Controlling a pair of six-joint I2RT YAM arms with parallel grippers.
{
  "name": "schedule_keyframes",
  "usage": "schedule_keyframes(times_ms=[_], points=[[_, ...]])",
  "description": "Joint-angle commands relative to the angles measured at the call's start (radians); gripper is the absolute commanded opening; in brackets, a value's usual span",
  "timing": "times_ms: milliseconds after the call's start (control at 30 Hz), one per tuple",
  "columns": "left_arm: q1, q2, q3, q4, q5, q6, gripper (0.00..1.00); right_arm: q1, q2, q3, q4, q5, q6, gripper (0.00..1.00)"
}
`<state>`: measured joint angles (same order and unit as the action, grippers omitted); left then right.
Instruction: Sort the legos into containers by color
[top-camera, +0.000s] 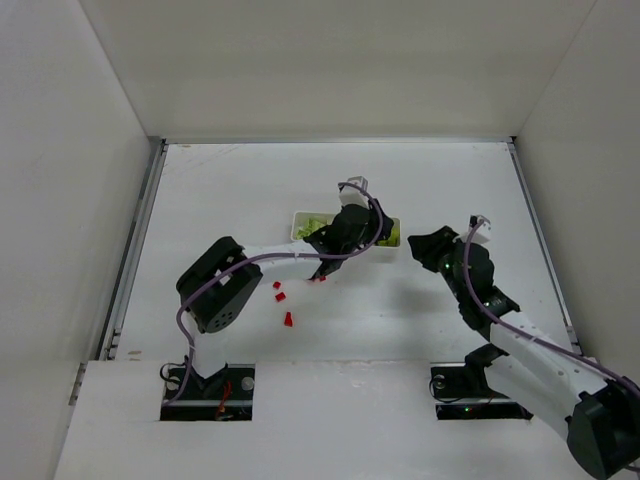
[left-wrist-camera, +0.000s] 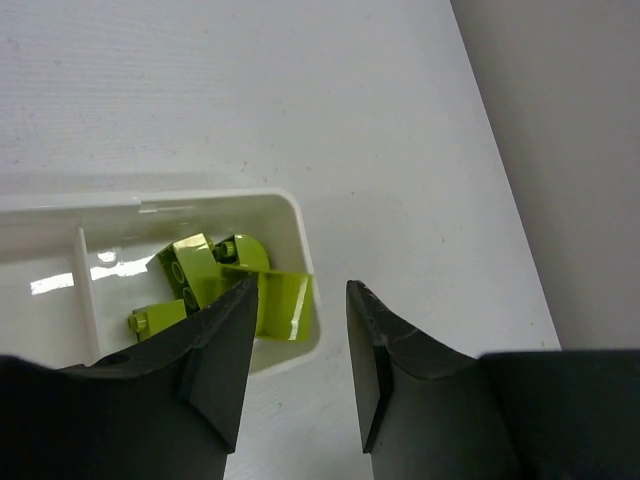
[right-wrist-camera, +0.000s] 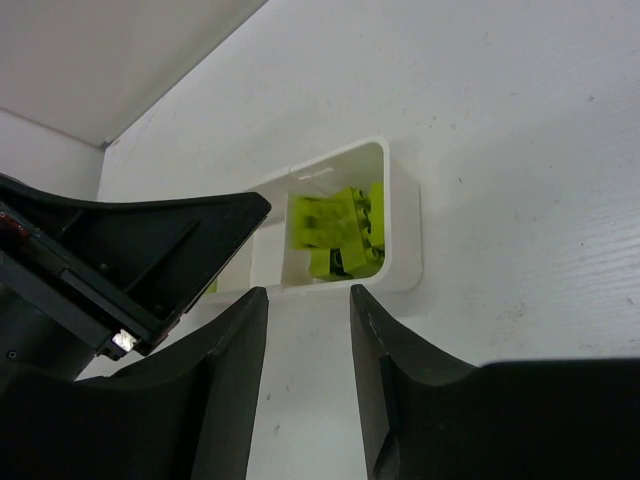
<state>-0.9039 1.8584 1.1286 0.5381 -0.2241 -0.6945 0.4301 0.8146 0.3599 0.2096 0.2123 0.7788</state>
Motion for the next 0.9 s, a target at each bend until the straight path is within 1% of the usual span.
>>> schedule_keyframes(times_ms=[0,100,167,200,300,367,467,567,633,700,767,867], points=[[0.003,-0.011,0.043,0.022,-0.012,0.016,0.41,0.003,0.006,0.005,0.034,-0.002,-0.003,0.45],[0.009,-0.047,0.011,0.023,-0.012,0.018,0.51,0.006,0.024,0.01,0.036,-0.001,-0.003,0.46],[0.015,-0.085,-0.024,0.028,-0.014,0.021,0.55,0.015,0.029,0.013,0.036,-0.002,-0.007,0.44],[0.017,-0.112,-0.045,0.022,-0.015,0.023,0.56,0.028,0.031,0.016,0.037,-0.002,-0.013,0.42],[0.027,-0.23,-0.148,0.022,-0.032,0.041,0.54,0.072,0.063,0.039,0.048,-0.016,-0.045,0.34],[0.029,-0.345,-0.251,0.022,-0.059,0.061,0.5,0.13,0.107,0.066,0.048,-0.024,-0.075,0.29],[0.02,-0.543,-0.419,-0.019,-0.133,0.078,0.43,0.231,0.204,0.12,0.047,-0.014,-0.119,0.26],[-0.008,-0.735,-0.55,-0.139,-0.204,0.081,0.4,0.331,0.326,0.192,0.034,-0.027,-0.159,0.27],[-0.042,-0.871,-0.631,-0.278,-0.269,0.061,0.4,0.399,0.392,0.229,0.033,-0.021,-0.187,0.3],[-0.091,-0.973,-0.667,-0.436,-0.334,0.018,0.4,0.443,0.455,0.264,0.036,-0.019,-0.207,0.34],[-0.138,-1.054,-0.682,-0.6,-0.401,-0.031,0.42,0.468,0.497,0.289,0.03,-0.022,-0.213,0.35],[-0.204,-1.114,-0.688,-0.789,-0.461,-0.112,0.43,0.489,0.534,0.304,0.03,-0.036,-0.222,0.38]])
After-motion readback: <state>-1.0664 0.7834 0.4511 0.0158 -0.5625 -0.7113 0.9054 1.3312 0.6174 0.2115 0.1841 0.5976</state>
